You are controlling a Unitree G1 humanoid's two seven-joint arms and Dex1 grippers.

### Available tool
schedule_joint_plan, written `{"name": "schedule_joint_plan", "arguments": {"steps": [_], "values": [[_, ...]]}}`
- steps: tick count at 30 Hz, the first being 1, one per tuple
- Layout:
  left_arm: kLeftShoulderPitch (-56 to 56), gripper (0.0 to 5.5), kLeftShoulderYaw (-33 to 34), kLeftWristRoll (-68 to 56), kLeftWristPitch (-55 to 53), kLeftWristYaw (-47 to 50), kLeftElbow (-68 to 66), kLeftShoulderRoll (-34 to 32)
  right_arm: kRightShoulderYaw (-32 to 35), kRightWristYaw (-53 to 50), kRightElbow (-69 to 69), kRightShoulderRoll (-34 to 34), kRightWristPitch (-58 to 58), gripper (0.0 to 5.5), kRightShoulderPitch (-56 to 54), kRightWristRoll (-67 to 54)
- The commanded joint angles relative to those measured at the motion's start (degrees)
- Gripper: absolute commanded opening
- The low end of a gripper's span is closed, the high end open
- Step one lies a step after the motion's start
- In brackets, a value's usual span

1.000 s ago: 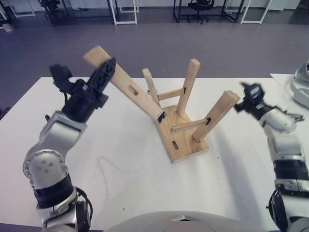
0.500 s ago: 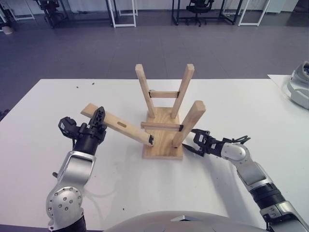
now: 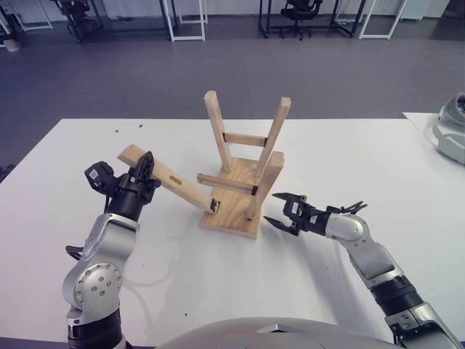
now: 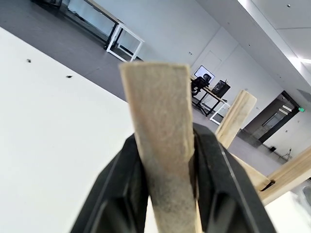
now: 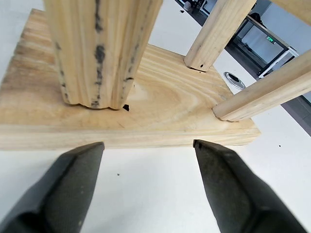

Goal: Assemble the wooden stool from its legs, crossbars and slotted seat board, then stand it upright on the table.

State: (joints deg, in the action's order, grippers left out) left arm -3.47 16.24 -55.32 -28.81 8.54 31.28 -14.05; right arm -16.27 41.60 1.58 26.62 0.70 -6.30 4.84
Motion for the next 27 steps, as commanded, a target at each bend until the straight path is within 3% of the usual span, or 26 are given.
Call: {"name": "schedule_joint_plan", "arguments": {"steps": [1, 9, 17, 27], "values": [[0.9, 1.06, -2.8, 5.8, -2.1, -1.8, -1.9, -2.7, -0.1, -0.1, -1.0, 0.9, -0.5, 3.44, -0.5, 1.2], [-2.3, 1.06, -11.2, 15.4, -5.3, -5.4, 0.5, -7.0, 2.7, -1.2, -4.9, 0.9, -2.7, 3.44, -0.9, -0.7], [-3.1, 1.06, -17.3, 22.9, -6.8, -3.2, 2.0, -5.4, 7.4, -1.5, -11.8, 1.0, -7.3, 3.44, 0.7, -5.8], [-3.0, 1.06, -24.1, 28.8, -9.0, -6.0, 1.1, -8.0, 6.7, -2.1, -12.5, -0.4, -8.9, 3.44, -0.4, -5.4]]}}
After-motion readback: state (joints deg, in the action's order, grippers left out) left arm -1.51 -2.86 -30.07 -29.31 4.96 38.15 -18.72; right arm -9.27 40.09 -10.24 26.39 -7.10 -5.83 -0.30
